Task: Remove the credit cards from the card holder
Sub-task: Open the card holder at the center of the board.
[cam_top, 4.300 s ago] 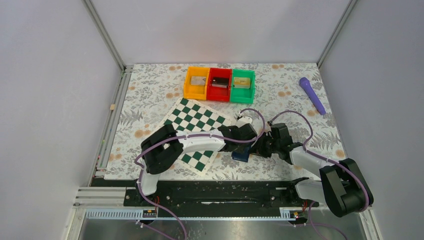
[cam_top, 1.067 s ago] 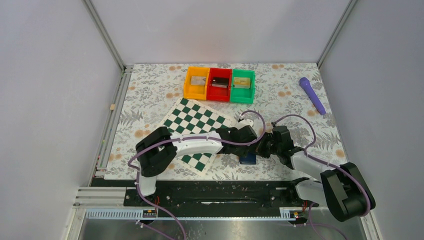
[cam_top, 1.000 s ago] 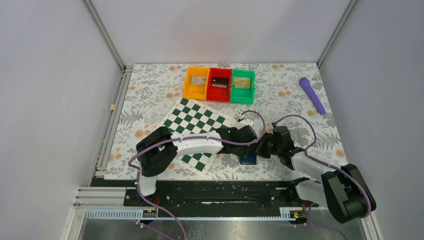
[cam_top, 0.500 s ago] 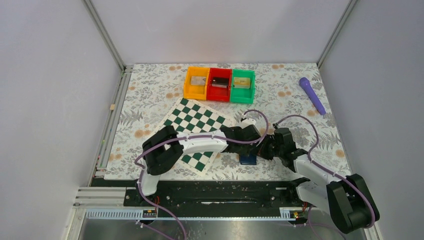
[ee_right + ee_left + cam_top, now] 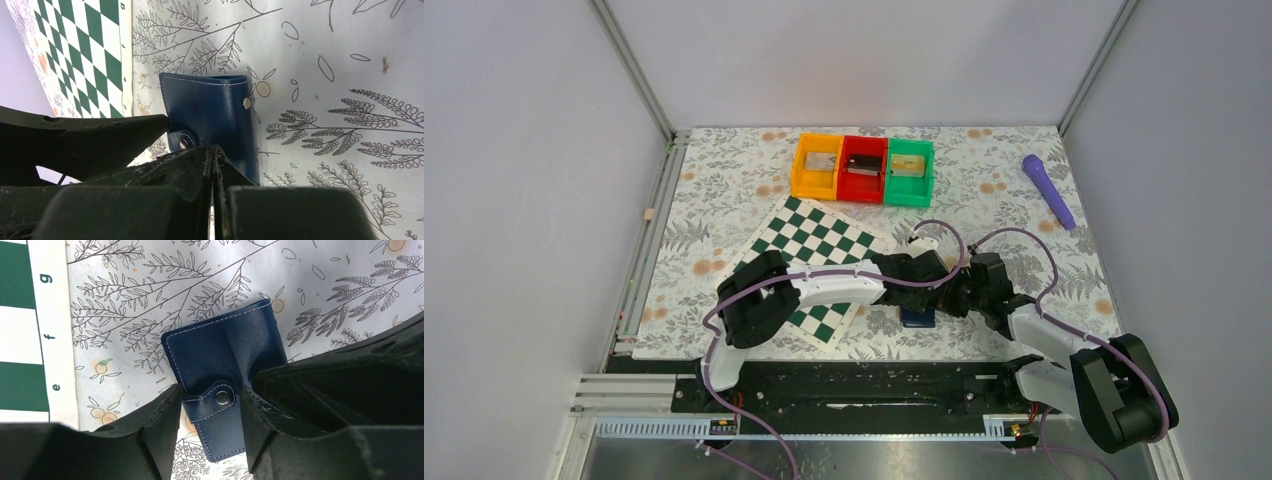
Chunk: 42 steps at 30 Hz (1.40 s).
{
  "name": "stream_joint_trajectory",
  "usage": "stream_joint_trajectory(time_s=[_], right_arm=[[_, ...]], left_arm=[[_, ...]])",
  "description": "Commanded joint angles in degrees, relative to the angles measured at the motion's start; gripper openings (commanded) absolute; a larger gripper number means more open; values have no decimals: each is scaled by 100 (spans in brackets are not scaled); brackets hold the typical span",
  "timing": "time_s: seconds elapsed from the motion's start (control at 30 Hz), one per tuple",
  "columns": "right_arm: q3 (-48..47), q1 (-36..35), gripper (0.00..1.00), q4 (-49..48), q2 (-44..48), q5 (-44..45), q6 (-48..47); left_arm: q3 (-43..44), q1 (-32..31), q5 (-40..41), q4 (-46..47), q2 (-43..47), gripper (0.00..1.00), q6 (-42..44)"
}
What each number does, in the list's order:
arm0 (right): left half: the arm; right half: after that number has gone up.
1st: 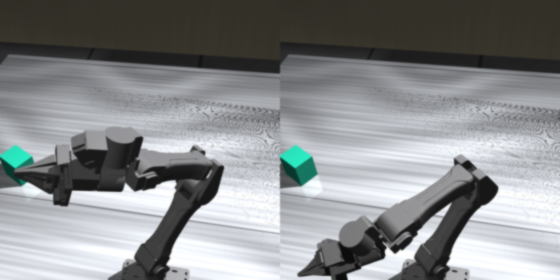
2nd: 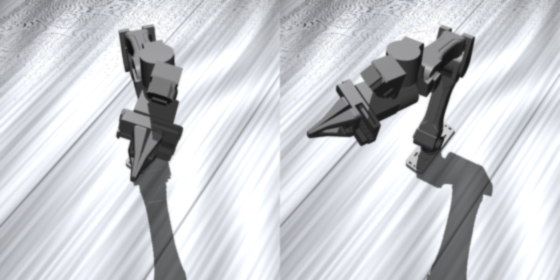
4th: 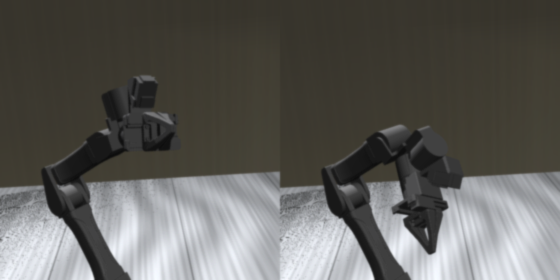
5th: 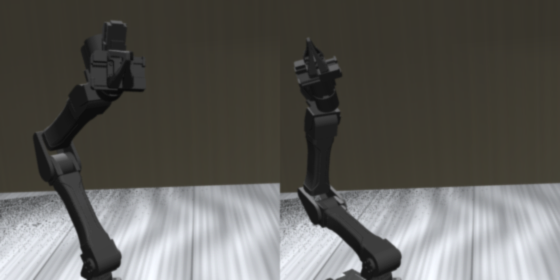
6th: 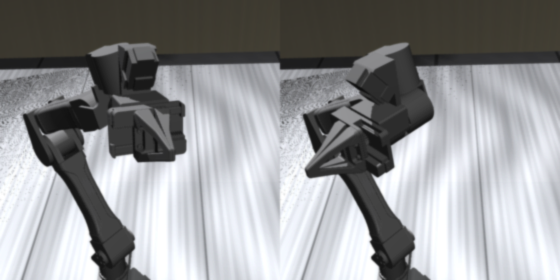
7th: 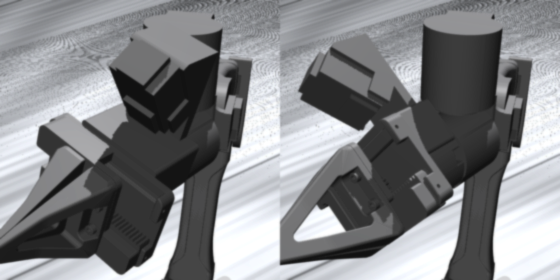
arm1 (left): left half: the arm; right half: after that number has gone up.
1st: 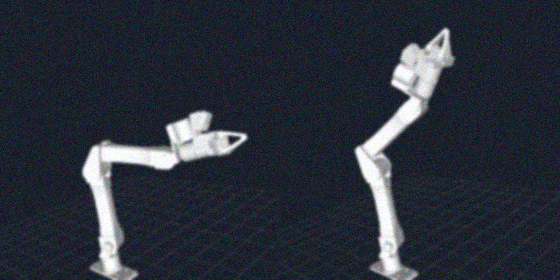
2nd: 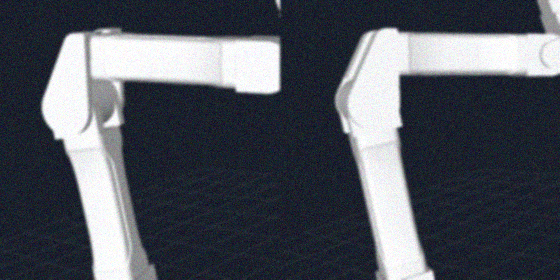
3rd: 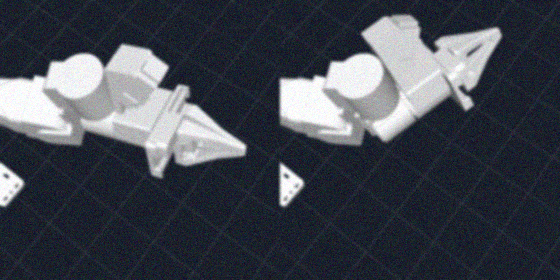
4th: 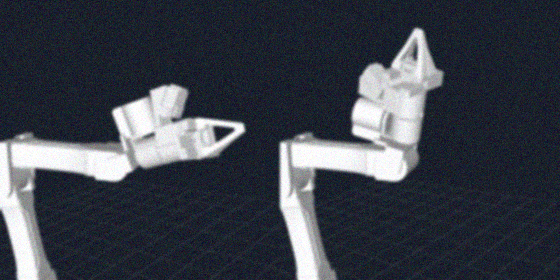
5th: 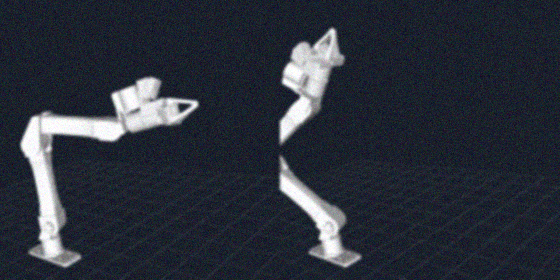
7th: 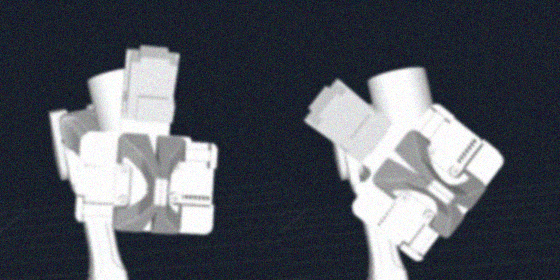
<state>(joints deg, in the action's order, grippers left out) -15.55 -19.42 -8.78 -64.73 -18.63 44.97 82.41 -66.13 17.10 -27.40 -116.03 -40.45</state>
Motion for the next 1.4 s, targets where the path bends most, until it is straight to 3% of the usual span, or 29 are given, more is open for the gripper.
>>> stream_joint_trajectory(time_s=[0.0, 0.37, 1.27, 1.37], right_arm=[[164, 5, 0, 213, -38, 354, -41], [193, 1, 0, 218, -70, 399, -6], [133, 0, 0, 350, -473, 690, 65], [174, -3, 0, 34, -317, 337, -76]], left_arm=[[38, -14, 247, -26, -159, 43, -121], [33, 28, 350, -199, -144, 0, -22], [-1672, 222, -405, 811, 1463, 0, 339], [-1627, 228, -240, 719, 1498, 0, 263]])
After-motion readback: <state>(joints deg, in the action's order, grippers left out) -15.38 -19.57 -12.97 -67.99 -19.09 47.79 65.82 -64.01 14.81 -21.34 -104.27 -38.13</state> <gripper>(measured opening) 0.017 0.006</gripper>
